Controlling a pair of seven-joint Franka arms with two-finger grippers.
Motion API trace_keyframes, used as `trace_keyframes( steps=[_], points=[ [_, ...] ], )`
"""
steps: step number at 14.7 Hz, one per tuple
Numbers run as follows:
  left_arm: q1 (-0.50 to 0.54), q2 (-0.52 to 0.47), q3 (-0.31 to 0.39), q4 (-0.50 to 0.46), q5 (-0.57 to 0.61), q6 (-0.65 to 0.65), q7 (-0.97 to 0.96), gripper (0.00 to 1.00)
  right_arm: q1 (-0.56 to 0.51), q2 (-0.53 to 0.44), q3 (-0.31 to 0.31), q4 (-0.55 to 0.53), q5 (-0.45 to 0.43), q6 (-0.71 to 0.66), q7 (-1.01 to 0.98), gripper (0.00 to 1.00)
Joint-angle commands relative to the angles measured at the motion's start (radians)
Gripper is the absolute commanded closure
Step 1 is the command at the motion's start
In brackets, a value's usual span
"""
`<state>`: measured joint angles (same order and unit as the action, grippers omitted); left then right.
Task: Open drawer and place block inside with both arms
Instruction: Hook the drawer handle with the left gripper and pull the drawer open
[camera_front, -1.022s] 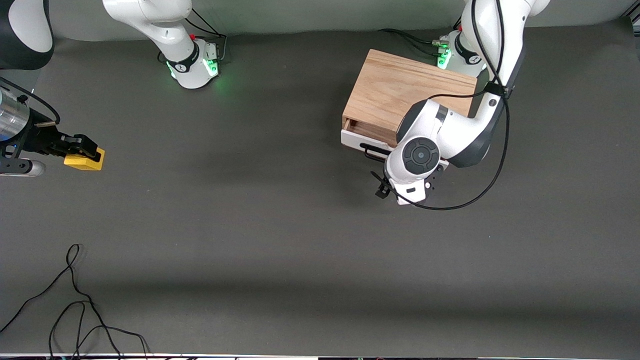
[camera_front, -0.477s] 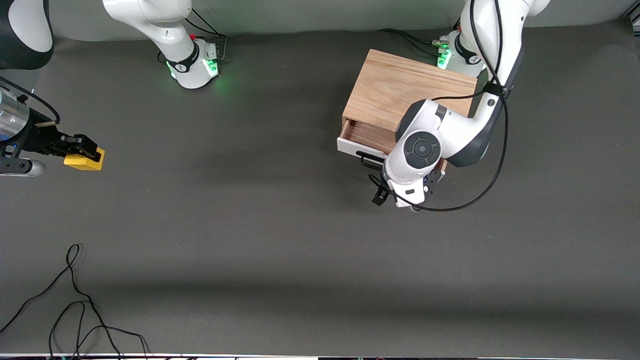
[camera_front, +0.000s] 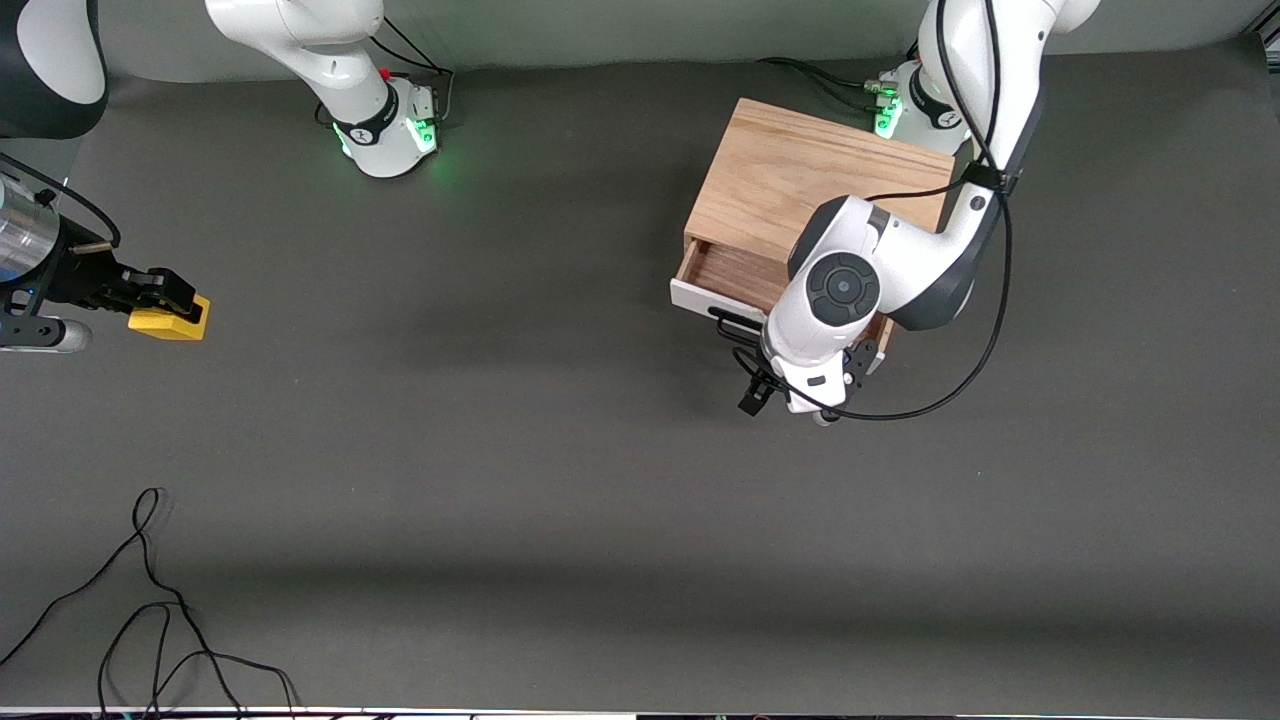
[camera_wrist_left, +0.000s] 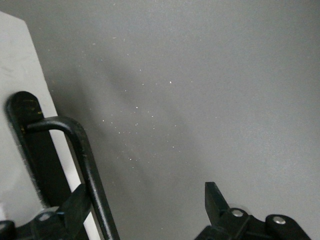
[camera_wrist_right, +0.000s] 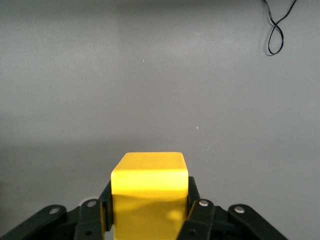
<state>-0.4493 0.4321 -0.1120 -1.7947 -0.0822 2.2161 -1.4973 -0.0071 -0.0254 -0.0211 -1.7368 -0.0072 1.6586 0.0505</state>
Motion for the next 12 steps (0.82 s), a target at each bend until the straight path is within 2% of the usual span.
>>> trace_keyframes(
  steps=[1,8,10,12],
  points=[
    [-0.022,0.042,-0.002,0.048,0.006,0.221,0.005,0.01,-0.008,-0.001,0.01,0.017,-0.013,-0.02,-0.014,0.74],
    [-0.025,0.03,-0.018,0.058,-0.004,0.342,0.002,0.01,-0.008,-0.001,0.015,0.016,-0.01,-0.02,-0.001,0.74],
    [-0.02,0.02,-0.018,0.078,-0.001,0.324,0.0,0.01,-0.008,-0.001,0.015,0.016,-0.01,-0.02,-0.001,0.74],
    [-0.017,0.008,-0.018,0.078,0.001,0.249,-0.001,0.01,-0.008,-0.001,0.015,0.016,-0.008,-0.022,-0.001,0.74]
  ],
)
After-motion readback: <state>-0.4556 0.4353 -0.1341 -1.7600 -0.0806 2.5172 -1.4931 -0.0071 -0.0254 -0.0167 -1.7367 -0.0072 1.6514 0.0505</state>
